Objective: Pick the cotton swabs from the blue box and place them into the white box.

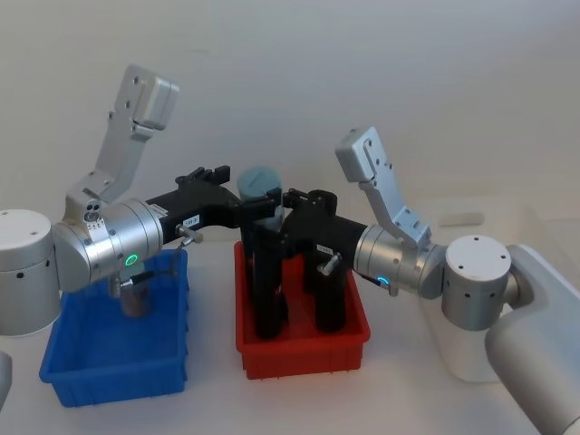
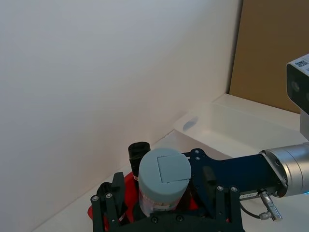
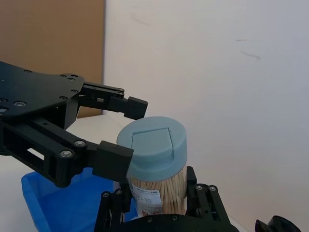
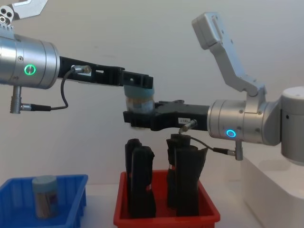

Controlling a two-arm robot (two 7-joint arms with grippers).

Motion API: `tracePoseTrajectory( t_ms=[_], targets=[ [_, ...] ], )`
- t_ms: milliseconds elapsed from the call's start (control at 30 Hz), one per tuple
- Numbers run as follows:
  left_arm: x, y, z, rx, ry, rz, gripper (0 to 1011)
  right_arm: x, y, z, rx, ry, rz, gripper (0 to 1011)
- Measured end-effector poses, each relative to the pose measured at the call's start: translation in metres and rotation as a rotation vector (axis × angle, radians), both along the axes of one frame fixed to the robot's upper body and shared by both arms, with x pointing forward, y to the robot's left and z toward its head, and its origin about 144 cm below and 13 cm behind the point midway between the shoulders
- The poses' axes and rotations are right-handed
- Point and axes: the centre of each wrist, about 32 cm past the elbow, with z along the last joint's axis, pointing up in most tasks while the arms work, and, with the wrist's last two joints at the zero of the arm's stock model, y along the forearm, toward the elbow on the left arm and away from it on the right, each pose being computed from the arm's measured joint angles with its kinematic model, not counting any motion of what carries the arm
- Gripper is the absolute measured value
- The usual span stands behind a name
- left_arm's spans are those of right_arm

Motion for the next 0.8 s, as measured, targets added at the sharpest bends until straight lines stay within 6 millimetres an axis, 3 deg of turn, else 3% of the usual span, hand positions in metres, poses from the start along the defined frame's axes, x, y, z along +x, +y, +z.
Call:
tracePoseTrajectory(
  t_ms=[800],
  targets=[
    [0.000, 0.000, 0.000, 0.000, -0.001, 0.000, 1004, -0.027, -0.045, -0.011, 0.030, 0.006, -0.205, 644]
  ],
)
